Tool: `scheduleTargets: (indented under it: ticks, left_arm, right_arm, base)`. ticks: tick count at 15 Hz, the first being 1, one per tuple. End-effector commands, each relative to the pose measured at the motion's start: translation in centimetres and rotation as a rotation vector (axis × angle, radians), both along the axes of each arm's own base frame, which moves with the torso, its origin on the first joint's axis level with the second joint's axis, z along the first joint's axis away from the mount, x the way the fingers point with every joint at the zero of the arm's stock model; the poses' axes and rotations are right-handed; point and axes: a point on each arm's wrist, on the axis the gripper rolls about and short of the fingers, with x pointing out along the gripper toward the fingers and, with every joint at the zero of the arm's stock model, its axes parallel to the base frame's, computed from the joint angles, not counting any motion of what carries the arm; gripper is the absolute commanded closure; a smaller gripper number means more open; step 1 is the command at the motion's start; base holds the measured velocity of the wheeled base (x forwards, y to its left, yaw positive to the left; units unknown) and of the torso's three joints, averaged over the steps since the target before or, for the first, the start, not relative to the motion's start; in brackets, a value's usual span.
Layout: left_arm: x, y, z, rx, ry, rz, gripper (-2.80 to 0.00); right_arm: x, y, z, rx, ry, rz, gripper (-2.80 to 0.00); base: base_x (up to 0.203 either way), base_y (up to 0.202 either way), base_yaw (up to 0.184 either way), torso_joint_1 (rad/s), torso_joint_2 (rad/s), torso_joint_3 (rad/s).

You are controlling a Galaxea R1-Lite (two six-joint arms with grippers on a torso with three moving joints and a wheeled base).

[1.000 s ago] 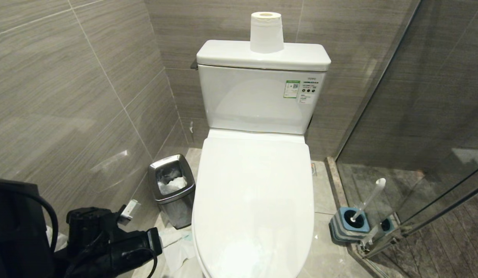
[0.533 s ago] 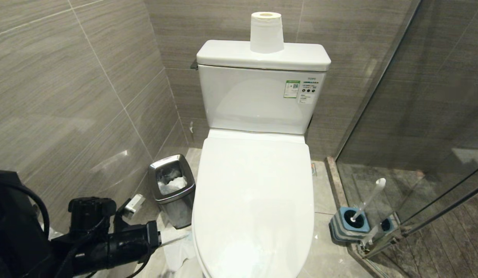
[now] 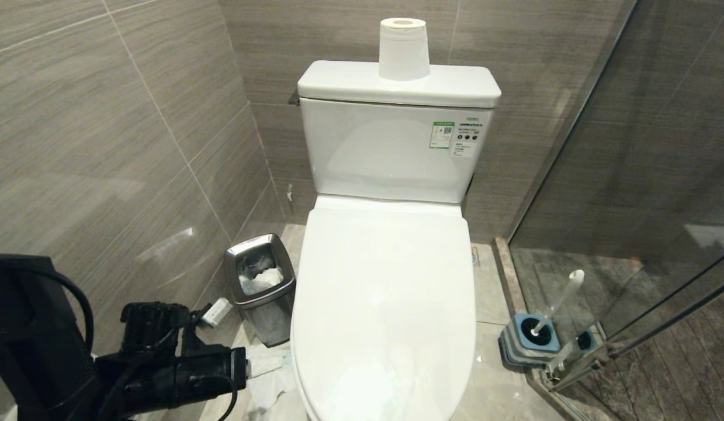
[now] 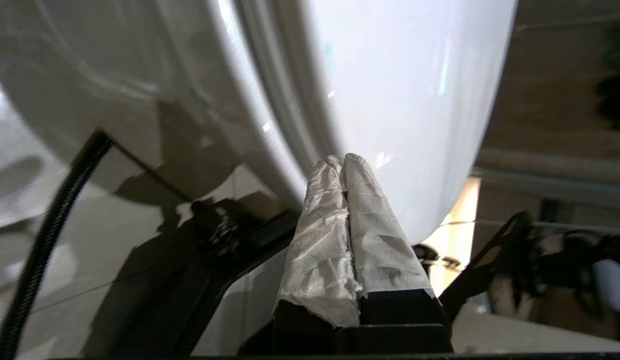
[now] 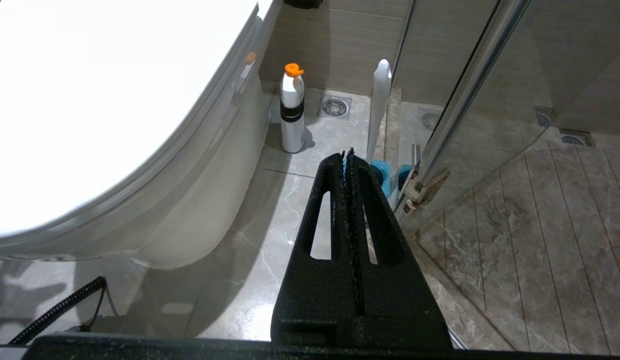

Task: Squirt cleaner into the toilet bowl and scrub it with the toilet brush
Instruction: Use the left hand to lift the toilet lid slightly

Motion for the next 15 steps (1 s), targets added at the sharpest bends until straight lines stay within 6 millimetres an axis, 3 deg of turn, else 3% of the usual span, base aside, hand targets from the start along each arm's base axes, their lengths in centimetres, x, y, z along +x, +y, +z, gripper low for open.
scheduleTargets:
  ticks: [1, 15]
  left_arm:
    - [-0.1, 0.0, -0.8, 0.031, 0.012, -0.024, 0.00]
    - [1.6, -1.3, -2.1, 0.067, 0.024, -0.045, 0.00]
  right_arm:
    - [0.0, 0.0, 0.0, 0.000, 0.002, 0.000, 0.00]
    - [0.0, 0.0, 0.0, 0.000, 0.002, 0.000, 0.00]
  base:
    - [0.000, 0.000, 0.000, 0.000, 0.00, 0.000]
    - [0.000, 0.000, 0.000, 0.000, 0.00, 0.000]
